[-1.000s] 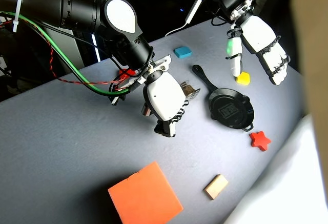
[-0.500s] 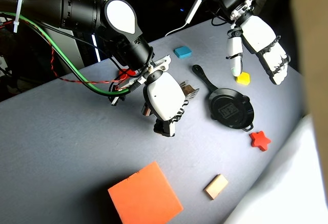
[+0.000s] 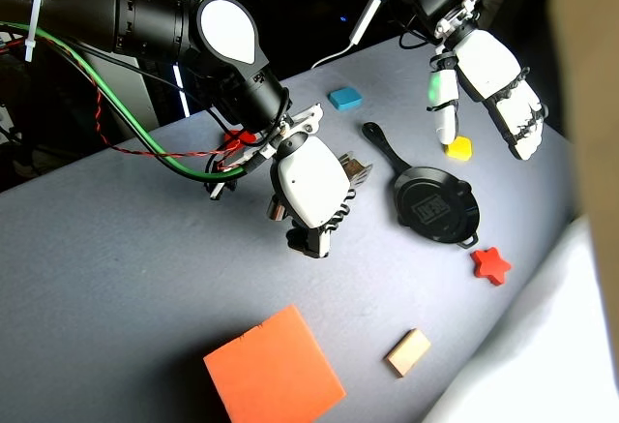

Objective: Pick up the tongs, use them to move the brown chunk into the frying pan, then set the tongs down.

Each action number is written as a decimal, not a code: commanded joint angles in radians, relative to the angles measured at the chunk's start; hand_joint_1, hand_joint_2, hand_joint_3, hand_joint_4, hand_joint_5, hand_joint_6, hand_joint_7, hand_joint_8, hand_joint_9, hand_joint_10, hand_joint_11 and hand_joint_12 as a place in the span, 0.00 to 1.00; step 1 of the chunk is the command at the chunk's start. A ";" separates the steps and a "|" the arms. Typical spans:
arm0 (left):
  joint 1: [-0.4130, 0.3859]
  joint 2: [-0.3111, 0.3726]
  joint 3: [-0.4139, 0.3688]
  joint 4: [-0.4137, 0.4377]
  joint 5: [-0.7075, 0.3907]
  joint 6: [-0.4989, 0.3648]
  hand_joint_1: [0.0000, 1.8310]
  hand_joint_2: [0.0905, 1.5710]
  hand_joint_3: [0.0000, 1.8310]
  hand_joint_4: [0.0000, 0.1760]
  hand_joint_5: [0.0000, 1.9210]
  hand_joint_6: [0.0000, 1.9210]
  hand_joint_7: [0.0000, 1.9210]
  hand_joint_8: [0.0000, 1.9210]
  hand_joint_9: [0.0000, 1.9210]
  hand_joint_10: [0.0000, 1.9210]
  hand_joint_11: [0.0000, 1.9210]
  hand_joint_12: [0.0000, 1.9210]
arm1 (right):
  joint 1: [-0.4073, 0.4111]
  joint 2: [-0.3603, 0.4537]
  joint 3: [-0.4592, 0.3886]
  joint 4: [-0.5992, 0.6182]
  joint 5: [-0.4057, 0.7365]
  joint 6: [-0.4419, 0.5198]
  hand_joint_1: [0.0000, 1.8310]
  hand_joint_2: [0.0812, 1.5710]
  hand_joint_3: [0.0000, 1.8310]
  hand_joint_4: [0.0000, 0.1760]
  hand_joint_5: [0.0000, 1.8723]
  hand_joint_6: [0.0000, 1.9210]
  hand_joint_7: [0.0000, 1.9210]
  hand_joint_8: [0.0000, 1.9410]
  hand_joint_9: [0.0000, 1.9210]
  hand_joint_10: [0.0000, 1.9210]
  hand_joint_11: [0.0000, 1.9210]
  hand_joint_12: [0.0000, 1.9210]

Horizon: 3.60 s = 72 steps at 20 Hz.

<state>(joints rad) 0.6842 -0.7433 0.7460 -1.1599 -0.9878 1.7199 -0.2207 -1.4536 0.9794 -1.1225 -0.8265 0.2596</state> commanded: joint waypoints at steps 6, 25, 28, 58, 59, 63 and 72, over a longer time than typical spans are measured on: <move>-0.010 0.012 0.007 0.046 -0.098 0.003 0.05 0.79 0.00 0.04 0.04 0.00 0.06 0.00 0.06 0.00 0.00 0.25 | 0.022 0.010 0.000 -0.060 0.018 -0.008 0.23 0.88 0.01 0.00 0.63 0.85 0.74 0.77 0.71 0.87 0.55 1.00; -0.037 0.028 0.039 0.042 -0.148 0.029 0.03 0.79 0.00 0.06 0.05 0.00 0.06 0.00 0.06 0.00 0.00 0.27 | 0.118 0.087 0.008 -0.061 0.116 -0.028 0.43 0.92 0.00 1.00 0.74 1.00 0.83 1.00 0.88 1.00 0.88 1.00; -0.032 0.030 0.044 0.029 -0.148 0.035 0.01 0.80 0.00 0.05 0.05 0.00 0.06 0.00 0.06 0.00 0.00 0.26 | 0.127 0.029 0.077 -0.061 0.142 -0.042 0.43 0.92 0.00 1.00 0.74 1.00 0.83 1.00 0.88 1.00 0.88 1.00; -0.012 0.029 0.053 0.019 -0.160 0.035 0.06 0.79 0.00 0.04 0.05 0.00 0.06 0.00 0.06 0.00 0.00 0.28 | -0.011 -0.175 0.310 -0.465 0.249 0.088 0.22 0.91 0.00 0.00 0.48 0.70 0.64 0.64 0.64 0.84 0.51 1.00; -0.012 0.029 0.052 0.019 -0.160 0.035 0.06 0.79 0.00 0.05 0.05 0.00 0.06 0.00 0.06 0.00 0.00 0.28 | -0.012 -0.174 0.310 -0.465 0.243 0.088 0.22 0.91 0.00 0.00 0.48 0.67 0.64 0.61 0.64 0.82 0.50 1.00; -0.015 0.029 0.049 0.019 -0.160 0.034 0.05 0.80 0.00 0.06 0.05 0.00 0.06 0.00 0.06 0.00 0.00 0.26 | -0.007 -0.163 0.302 -0.465 0.242 0.093 0.21 0.91 0.00 0.00 0.48 0.60 0.63 0.56 0.63 0.80 0.48 1.00; -0.029 0.029 0.022 0.021 -0.136 0.041 0.07 0.79 0.00 0.04 0.05 0.00 0.06 0.00 0.06 0.00 0.00 0.26 | 0.033 0.102 0.015 -0.466 0.246 0.100 0.22 0.91 0.00 0.00 0.47 0.61 0.62 0.58 0.62 0.82 0.48 1.00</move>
<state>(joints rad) 0.6643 -0.7254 0.7631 -1.1999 -1.0359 1.7576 -0.2028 -1.3357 0.9764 -1.5314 -0.5713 0.3576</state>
